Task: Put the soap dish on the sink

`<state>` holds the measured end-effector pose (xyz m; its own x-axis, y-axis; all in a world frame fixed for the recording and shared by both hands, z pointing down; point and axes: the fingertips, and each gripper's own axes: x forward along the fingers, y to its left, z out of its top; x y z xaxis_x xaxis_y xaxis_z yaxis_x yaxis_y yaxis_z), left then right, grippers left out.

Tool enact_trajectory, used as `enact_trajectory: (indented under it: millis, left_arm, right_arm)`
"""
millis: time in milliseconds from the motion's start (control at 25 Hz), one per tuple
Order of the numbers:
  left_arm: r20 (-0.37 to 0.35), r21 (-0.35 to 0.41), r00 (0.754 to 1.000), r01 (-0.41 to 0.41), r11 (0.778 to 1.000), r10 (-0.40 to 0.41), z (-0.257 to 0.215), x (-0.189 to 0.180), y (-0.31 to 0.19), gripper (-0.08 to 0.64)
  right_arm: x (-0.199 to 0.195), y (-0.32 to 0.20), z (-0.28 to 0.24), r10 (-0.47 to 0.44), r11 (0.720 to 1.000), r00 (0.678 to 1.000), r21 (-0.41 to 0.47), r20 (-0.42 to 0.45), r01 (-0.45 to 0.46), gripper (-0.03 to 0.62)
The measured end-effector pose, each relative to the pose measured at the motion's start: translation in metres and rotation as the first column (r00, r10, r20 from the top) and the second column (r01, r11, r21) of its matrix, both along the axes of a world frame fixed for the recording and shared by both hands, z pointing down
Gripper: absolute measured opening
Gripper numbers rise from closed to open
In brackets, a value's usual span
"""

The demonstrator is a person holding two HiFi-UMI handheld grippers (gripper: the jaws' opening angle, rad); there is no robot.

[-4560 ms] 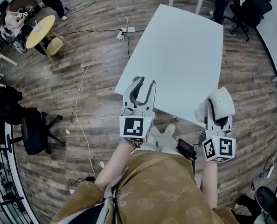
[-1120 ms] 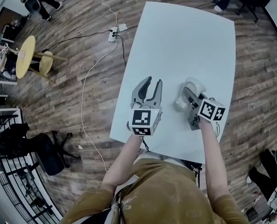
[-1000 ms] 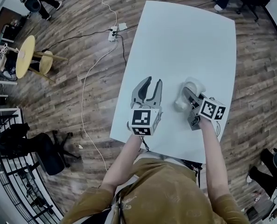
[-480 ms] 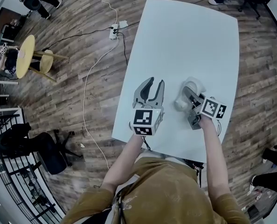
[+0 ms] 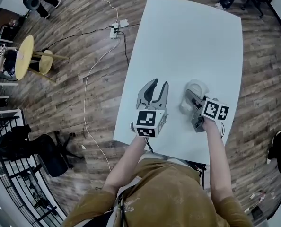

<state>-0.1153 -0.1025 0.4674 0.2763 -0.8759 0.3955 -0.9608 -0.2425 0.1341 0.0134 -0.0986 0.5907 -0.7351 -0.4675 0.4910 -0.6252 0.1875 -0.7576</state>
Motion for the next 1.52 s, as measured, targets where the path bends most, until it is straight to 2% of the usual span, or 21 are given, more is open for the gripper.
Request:
enact_trajectory:
  millis: [120, 240, 360, 440, 600, 680, 920, 1000, 1080, 1160, 1240, 1360, 1440, 1520]
  left_arm:
    - [-0.001, -0.002, 1.0, -0.003, 1.0, 0.003, 0.0, 0.001, 0.001, 0.14]
    - [0.0, -0.002, 1.0, -0.004, 1.0, 0.004, 0.0, 0.001, 0.002, 0.14]
    - [0.0, -0.001, 1.0, -0.008, 1.0, 0.008, -0.001, 0.003, 0.003, 0.14]
    - [-0.002, 0.0, 1.0, -0.011, 1.0, 0.011, -0.002, 0.005, 0.003, 0.14]
    - [-0.008, -0.001, 1.0, -0.019, 1.0, 0.019, -0.003, 0.01, 0.007, 0.14]
    - [-0.007, -0.001, 1.0, -0.022, 1.0, 0.022, -0.004, 0.012, 0.009, 0.14]
    - [-0.005, 0.006, 1.0, -0.025, 1.0, 0.025, -0.006, 0.013, 0.012, 0.14]
    - [0.005, 0.003, 0.999, -0.052, 0.999, 0.052, -0.003, 0.019, 0.01, 0.14]
    - [0.025, -0.015, 0.993, -0.117, 0.993, 0.118, 0.005, 0.033, 0.008, 0.14]
    - [0.036, -0.024, 0.976, -0.215, 0.976, 0.216, 0.012, 0.053, 0.005, 0.14]
    - [0.052, -0.034, 0.95, -0.308, 0.951, 0.309, 0.018, 0.073, 0.003, 0.145]
    - [0.056, -0.073, 0.906, -0.415, 0.907, 0.419, 0.036, 0.096, 0.002, 0.206]
    - [0.044, -0.094, 0.869, -0.488, 0.868, 0.493, 0.046, 0.106, 0.004, 0.255]
    - [0.048, -0.12, 0.821, -0.561, 0.819, 0.569, 0.055, 0.112, 0.005, 0.305]
  right_arm:
    - [0.002, 0.002, 0.001, -0.015, 1.0, 0.999, 0.008, -0.051, 0.015, 0.215]
    - [0.006, 0.006, 0.002, -0.062, 0.998, 0.986, 0.023, -0.153, 0.067, 0.215]
    - [0.008, 0.013, -0.002, -0.137, 0.986, 0.947, 0.056, -0.29, 0.159, 0.215]
    - [0.012, 0.015, -0.003, -0.16, 0.979, 0.925, 0.063, -0.344, 0.193, 0.23]
    - [0.02, 0.02, -0.001, -0.194, 0.973, 0.901, 0.042, -0.388, 0.227, 0.232]
    - [0.023, 0.023, 0.001, -0.212, 0.969, 0.887, 0.03, -0.41, 0.246, 0.264]
    - [0.031, 0.031, 0.0, -0.243, 0.961, 0.856, 0.01, -0.456, 0.278, 0.296]
    - [0.033, 0.032, 0.002, -0.249, 0.96, 0.856, 0.004, -0.453, 0.281, 0.301]
    - [0.032, 0.033, 0.003, -0.252, 0.961, 0.864, -0.004, -0.436, 0.278, 0.301]
    - [0.028, 0.034, 0.003, -0.258, 0.959, 0.869, -0.005, -0.422, 0.282, 0.301]
    - [0.022, 0.035, 0.004, -0.279, 0.953, 0.868, -0.008, -0.411, 0.302, 0.301]
    - [0.014, 0.041, 0.006, -0.32, 0.94, 0.856, -0.02, -0.406, 0.341, 0.301]
    - [0.01, 0.047, 0.008, -0.337, 0.932, 0.847, -0.022, -0.41, 0.361, 0.301]
    - [0.007, 0.048, 0.007, -0.346, 0.927, 0.844, -0.014, -0.411, 0.374, 0.301]
